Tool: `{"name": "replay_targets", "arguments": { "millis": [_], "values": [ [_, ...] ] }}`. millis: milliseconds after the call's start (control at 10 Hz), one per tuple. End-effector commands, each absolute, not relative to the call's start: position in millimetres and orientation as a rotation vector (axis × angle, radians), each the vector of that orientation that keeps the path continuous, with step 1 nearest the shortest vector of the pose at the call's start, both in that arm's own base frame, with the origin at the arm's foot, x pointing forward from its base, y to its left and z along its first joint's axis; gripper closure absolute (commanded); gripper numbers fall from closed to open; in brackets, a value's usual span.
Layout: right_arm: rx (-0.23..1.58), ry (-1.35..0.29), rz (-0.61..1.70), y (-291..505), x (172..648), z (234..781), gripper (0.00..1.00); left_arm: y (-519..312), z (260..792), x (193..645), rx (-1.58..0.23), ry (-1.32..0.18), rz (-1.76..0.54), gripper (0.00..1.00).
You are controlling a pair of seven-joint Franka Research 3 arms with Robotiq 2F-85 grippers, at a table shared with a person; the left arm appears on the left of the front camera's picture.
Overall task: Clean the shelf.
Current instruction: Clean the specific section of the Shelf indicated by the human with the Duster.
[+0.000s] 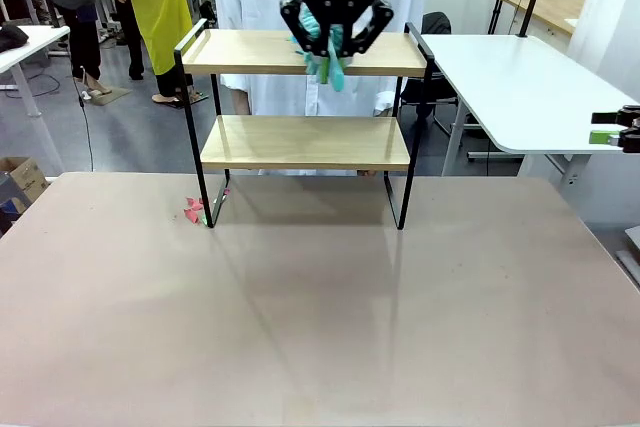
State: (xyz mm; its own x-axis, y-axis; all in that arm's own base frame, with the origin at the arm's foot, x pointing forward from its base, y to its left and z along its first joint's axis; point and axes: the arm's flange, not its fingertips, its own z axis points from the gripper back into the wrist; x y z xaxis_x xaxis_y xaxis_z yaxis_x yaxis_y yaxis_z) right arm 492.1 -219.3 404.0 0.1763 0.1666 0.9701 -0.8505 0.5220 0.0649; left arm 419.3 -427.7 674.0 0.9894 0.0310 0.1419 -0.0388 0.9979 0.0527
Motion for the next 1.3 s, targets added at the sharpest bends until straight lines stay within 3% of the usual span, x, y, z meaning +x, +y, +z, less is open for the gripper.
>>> {"name": "replay_targets", "arguments": {
  "millis": [0,700,900,1200],
  "values": [
    [0.72,-1.177,0.824,-218.0,492.0,406.9,0.0,-395.0,670.3,413.8,0.118,-0.085,0.042,0.87],
    [0.72,-1.177,0.824,-218.0,492.0,406.9,0.0,-311.8,650.1,396.3,0.621,-0.082,0.176,0.87],
    [0.72,-1.177,0.824,-218.0,492.0,406.9,0.0,-309.0,654.4,380.5,0.745,-0.221,0.201,0.87],
    [0.72,-1.177,0.824,-218.0,492.0,406.9,0.0,-315.0,677.7,348.6,0.613,-0.347,0.092,0.87]
  ]
}}
